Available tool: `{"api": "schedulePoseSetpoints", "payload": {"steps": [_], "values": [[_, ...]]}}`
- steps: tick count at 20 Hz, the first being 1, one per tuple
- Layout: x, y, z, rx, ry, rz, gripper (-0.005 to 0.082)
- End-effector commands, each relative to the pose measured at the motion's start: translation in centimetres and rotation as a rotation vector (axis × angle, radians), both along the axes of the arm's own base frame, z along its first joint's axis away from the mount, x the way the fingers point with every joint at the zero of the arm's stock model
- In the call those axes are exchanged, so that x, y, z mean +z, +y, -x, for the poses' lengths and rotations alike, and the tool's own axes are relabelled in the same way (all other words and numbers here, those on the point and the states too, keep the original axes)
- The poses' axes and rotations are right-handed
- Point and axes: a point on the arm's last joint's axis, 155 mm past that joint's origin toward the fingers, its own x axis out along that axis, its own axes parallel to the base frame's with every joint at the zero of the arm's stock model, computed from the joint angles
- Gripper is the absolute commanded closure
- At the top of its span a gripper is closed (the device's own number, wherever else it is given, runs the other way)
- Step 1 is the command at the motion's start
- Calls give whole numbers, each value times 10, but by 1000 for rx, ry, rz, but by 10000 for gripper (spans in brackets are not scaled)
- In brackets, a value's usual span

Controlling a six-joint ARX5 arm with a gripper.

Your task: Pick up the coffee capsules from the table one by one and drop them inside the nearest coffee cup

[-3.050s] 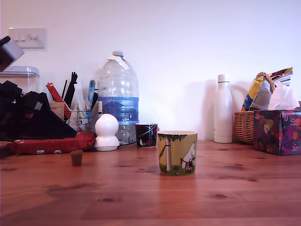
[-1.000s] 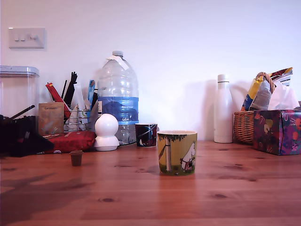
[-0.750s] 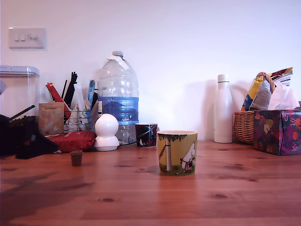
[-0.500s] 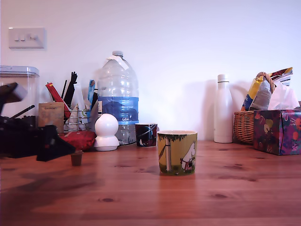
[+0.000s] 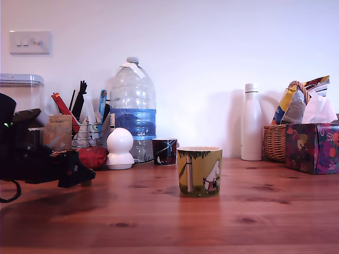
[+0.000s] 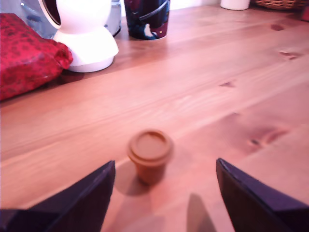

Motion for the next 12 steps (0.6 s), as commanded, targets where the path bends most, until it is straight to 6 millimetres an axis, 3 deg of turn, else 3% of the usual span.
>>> {"api": "schedulePoseSetpoints", "payload": {"steps": [1, 9, 10, 12], "values": [[-9, -1, -5, -2, 11, -5, 164], [-21, -1, -9, -12, 49, -38, 184], [-24, -1, -7, -16, 57, -49, 223], [-28, -1, -6, -18, 74, -54, 393]]}}
